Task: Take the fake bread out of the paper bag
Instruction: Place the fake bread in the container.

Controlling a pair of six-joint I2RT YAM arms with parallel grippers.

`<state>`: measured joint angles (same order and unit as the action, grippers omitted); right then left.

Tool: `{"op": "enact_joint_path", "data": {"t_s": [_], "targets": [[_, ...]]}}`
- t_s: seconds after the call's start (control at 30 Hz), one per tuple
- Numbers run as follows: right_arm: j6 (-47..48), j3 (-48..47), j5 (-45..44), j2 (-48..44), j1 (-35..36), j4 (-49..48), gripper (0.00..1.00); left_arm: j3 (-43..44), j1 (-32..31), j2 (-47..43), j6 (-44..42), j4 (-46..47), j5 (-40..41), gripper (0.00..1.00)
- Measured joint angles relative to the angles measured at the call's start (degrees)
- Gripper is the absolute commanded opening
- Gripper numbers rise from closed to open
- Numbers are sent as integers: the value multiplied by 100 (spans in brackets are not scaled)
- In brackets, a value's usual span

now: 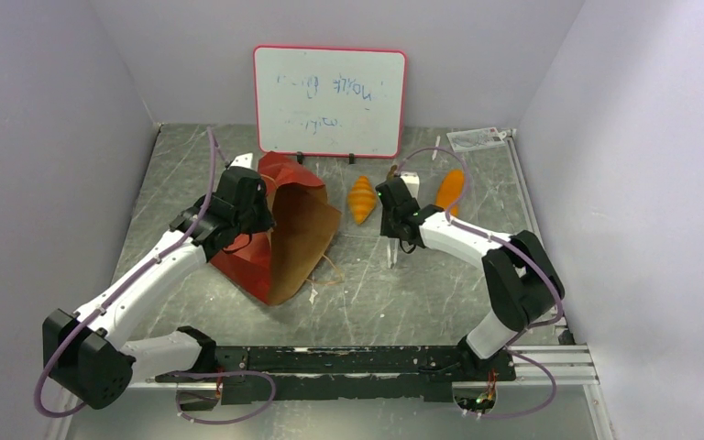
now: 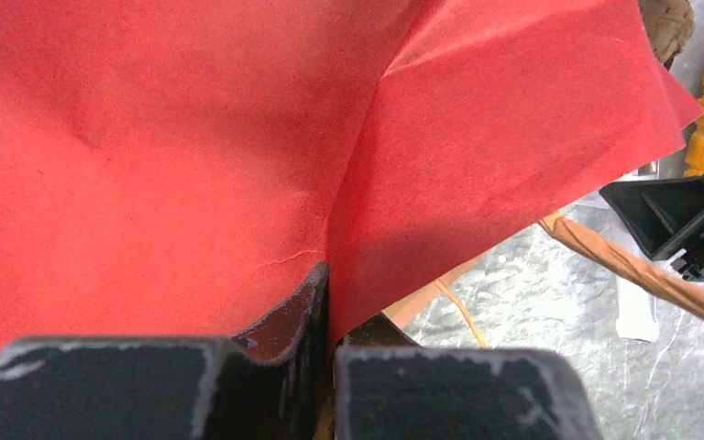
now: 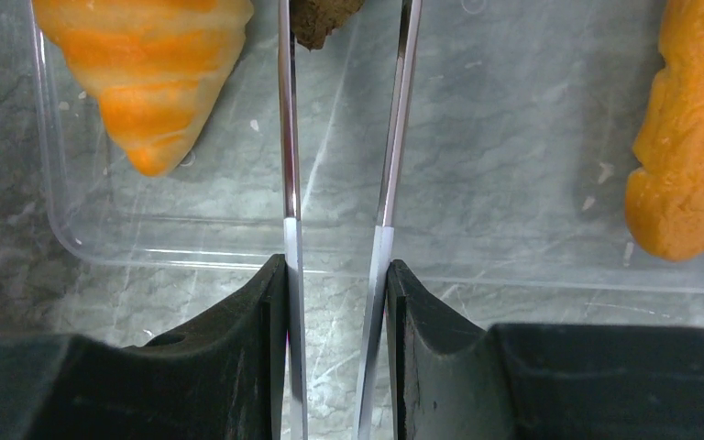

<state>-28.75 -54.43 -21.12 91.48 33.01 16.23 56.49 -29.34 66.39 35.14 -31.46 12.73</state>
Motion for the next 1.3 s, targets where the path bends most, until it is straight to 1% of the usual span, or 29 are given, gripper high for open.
{"op": "enact_joint_path", "data": {"t_s": [0.13, 0.33, 0.47, 0.87, 1.03, 1.3], "targets": [[24, -70, 138, 144, -98, -61, 39, -20, 0, 0, 2, 13, -39, 7], [52, -111, 243, 221, -195, -101, 47, -20, 0, 0, 13, 42, -46, 7], [50, -114, 273, 221, -221, -98, 49, -22, 0, 0, 24, 44, -52, 7], [28, 37, 409, 208, -232, -138, 51, -52, 0, 4, 72, 83, -55, 7], [2, 177, 426, 48, -232, -131, 52, -52, 0, 39, 81, 90, -55, 7], [-52, 417, 490, -317, -232, -120, 55, -52, 0, 157, 111, 164, -68, 7]]}}
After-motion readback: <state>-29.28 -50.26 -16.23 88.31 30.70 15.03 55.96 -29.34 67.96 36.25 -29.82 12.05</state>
